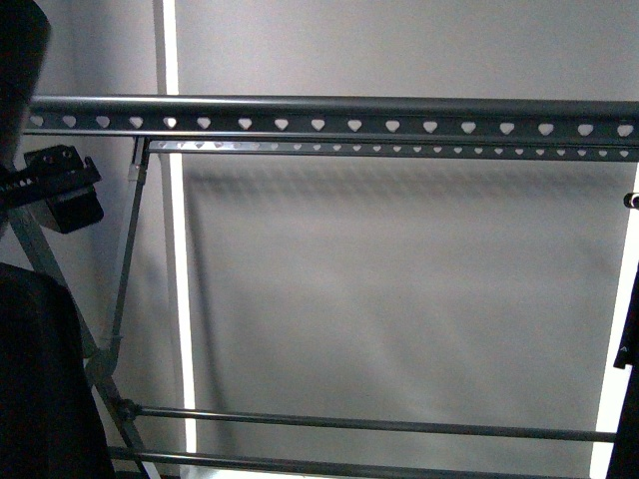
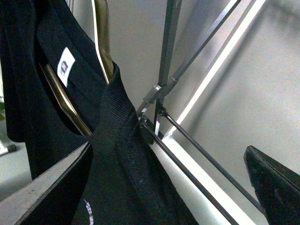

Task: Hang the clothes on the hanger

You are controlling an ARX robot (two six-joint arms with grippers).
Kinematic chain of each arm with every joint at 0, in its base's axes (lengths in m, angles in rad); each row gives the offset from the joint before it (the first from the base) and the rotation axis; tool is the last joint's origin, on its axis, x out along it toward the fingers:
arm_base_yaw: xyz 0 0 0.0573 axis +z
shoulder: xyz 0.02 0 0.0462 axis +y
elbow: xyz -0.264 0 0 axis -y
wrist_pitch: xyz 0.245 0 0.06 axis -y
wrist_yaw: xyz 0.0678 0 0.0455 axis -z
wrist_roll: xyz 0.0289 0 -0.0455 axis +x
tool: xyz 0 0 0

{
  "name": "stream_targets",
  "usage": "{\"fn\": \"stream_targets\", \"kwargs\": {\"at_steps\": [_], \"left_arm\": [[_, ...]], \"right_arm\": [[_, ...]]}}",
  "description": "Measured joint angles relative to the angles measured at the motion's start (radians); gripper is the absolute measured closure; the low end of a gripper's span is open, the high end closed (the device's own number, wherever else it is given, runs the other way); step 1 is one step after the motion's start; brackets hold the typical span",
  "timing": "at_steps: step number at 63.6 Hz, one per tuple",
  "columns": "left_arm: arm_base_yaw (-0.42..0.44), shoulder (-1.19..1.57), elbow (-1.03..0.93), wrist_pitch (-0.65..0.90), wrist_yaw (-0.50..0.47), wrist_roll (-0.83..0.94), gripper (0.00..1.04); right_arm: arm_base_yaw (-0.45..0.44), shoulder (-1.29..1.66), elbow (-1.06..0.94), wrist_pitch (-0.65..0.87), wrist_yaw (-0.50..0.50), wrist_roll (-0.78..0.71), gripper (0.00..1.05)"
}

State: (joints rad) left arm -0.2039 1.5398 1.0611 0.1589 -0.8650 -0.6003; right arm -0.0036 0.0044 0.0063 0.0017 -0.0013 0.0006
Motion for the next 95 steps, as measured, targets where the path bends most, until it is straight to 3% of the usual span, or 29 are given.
{"fn": "stream_targets", "kwargs": {"at_steps": [5,15,37,47,57,65,75,95], "left_arm": [[0.001,0.062,0.051,-0.061,0.004,-0.075,0.07],[0.002,0.206,0.141,-0.035,0.014,-0.134,0.07],[0.011,0.230,0.175,-0.023,0.037,-0.125,0.64],[0.003,0.178,0.093,0.053,0.059,-0.107,0.84],[-0.005,0.084,-0.016,0.127,0.125,-0.079,0.98],[-0.018,-0.023,-0.126,0.203,0.230,0.016,1.00],[-0.030,-0.188,-0.246,0.232,0.436,0.161,1.01],[0.055,-0.396,-0.379,0.156,0.988,0.423,1.01]], "right_arm": [[0.000,0.000,0.000,0.000,0.000,0.000,0.07],[0.000,0.000,0.000,0.000,0.000,0.000,0.07],[0.000,0.000,0.000,0.000,0.000,0.000,0.07],[0.000,0.000,0.000,0.000,0.000,0.000,0.07],[0.000,0.000,0.000,0.000,0.000,0.000,0.07],[0.000,0.000,0.000,0.000,0.000,0.000,0.07],[0.000,0.000,0.000,0.000,0.000,0.000,0.07],[0.000,0.000,0.000,0.000,0.000,0.000,0.07]]}}
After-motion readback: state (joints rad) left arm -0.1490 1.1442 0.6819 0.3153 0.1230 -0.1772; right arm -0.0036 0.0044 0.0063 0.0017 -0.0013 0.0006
